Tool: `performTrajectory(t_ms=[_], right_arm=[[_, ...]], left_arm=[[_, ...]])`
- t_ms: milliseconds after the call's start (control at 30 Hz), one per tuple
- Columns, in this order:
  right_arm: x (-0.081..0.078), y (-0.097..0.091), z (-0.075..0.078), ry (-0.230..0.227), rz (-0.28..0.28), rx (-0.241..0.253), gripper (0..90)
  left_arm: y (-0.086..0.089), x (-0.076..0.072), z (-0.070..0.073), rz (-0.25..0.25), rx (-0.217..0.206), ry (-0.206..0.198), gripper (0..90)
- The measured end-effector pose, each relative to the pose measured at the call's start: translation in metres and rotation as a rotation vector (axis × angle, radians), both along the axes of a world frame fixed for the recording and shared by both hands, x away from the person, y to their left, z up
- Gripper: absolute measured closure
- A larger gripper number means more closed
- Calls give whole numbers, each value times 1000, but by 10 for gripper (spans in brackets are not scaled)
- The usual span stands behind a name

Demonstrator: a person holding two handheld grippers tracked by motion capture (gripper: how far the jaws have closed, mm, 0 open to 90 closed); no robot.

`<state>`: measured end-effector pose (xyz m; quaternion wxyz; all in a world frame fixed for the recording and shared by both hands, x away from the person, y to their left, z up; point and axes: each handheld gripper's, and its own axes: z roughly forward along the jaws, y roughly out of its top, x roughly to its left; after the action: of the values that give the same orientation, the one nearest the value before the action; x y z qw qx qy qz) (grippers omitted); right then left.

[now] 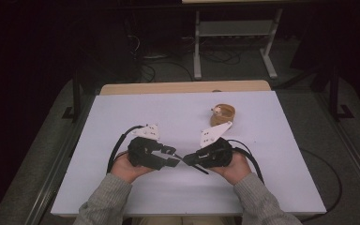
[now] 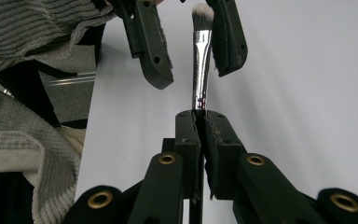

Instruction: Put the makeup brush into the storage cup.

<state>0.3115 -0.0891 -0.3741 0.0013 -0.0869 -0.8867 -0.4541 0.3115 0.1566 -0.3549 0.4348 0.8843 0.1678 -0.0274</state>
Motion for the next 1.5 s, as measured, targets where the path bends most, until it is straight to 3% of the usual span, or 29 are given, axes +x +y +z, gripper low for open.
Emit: performTrajectory(t_ms=[167,567,767,1000,1167,1333,1500], right_arm=[[-1,2,-2,-14,12,-1,832],[-7,6,-2,-52,32,-20,832],[-9,9,-3,-75,39,-34,833],[-10,10,-5,-84,43,-37,828],[-10,12,0,-80,44,-49,770],[-10,20,7,-106,17,-151,733],[-10,25,7,-111,13,-170,785]], left_arm=[[-3,0,0,-22,25,3,627],[-1,5,-1,-60,-8,71,805],[-1,6,-2,-81,-7,90,835],[-4,4,1,-82,21,69,840],[-7,2,7,-75,57,39,841],[-12,1,14,-65,104,13,841],[-19,-2,17,-64,158,-20,841]])
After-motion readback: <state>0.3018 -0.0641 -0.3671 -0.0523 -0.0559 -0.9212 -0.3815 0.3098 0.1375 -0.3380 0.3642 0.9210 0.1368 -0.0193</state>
